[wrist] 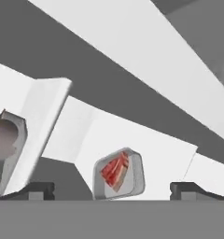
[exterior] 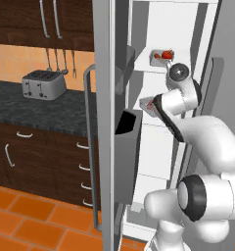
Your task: Take the meat container that has the steak and place it on the second highest rack of the freezer. Then take the vegetable container that has the tomato and carrot and place it on the highest rack of the freezer.
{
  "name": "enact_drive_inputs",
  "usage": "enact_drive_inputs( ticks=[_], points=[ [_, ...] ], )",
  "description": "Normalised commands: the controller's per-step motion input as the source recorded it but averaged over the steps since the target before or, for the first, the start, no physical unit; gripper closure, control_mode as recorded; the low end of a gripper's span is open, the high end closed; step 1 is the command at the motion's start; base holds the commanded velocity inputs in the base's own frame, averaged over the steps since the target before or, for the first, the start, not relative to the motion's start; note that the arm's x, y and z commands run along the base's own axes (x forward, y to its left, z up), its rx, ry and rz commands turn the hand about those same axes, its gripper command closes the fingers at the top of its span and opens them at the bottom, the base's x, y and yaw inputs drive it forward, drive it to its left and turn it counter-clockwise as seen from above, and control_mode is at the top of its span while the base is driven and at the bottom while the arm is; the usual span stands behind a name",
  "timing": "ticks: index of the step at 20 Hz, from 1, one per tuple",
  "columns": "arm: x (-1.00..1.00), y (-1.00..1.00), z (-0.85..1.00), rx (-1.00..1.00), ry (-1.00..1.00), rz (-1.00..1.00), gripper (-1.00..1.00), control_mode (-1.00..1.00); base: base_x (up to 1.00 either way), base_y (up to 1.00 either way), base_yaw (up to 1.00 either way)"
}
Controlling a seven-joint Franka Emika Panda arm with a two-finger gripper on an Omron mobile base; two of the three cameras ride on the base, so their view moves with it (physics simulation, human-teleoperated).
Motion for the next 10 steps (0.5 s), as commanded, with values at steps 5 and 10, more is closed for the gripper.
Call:
enact_drive_inputs(
  ticks=[5,10],
  points=[
    [-1.0,0.03,-0.39,0.0,-0.47,-0.02,-1.0,-1.0,0.0,0.0,0.0],
    [-1.0,0.17,-0.64,0.0,-0.21,-0.02,-1.0,-1.0,0.0,0.0,0.0]
  ],
)
